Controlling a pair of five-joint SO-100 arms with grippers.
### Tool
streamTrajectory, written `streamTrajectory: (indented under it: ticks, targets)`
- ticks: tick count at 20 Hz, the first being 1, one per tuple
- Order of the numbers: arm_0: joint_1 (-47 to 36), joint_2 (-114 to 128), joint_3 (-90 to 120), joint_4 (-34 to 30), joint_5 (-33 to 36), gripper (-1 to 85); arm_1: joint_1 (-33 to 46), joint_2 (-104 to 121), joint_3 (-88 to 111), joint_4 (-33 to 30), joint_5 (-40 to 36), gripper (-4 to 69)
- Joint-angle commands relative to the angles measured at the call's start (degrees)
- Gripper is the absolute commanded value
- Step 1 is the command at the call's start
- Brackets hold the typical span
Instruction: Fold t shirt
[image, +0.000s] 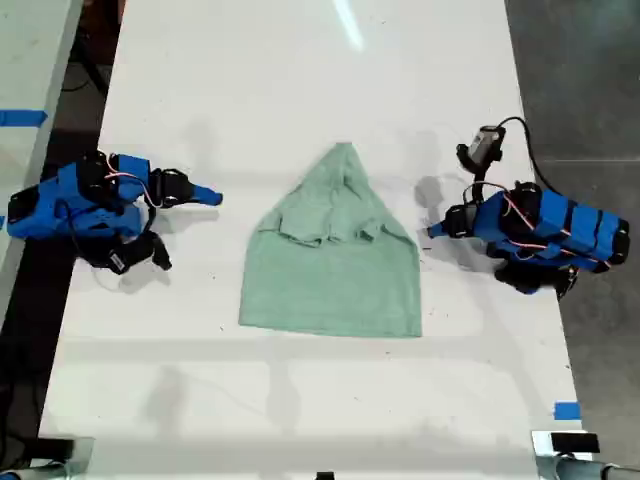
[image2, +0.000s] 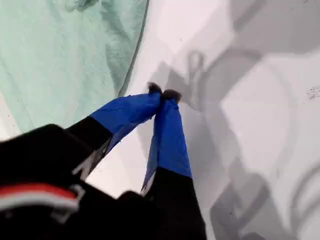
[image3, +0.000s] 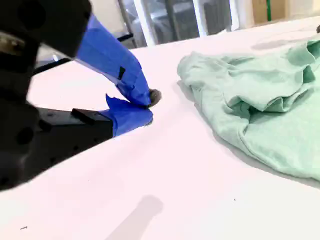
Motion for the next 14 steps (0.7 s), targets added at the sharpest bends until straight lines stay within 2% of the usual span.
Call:
streamTrajectory:
  ticks: [1,8,10,12,14]
  targets:
    - [-0.18,0.44,-0.26,-0.97,0.53,-0.2,-0.26,0.44,2.02,0.0,7.21,-1.0]
    - [-0.18,0.44,-0.26,-0.97,0.53,-0.2,-0.35,0.44,1.05,0.53,8.17,-1.0]
    - [-0.26,0.44,-0.26,-0.97,0.53,-0.2,-1.93,0.35,-1.93,1.49,10.55,-1.0]
    - [-0.35,0.44,-0.26,-0.97,0.53,-0.2,-1.49,-3.69,-14.06,7.56,12.3,-1.0]
    - [-0.44,0.44,-0.26,-0.97,0.53,-0.2,-2.02,-23.2,-31.82,12.13,14.68,-1.1]
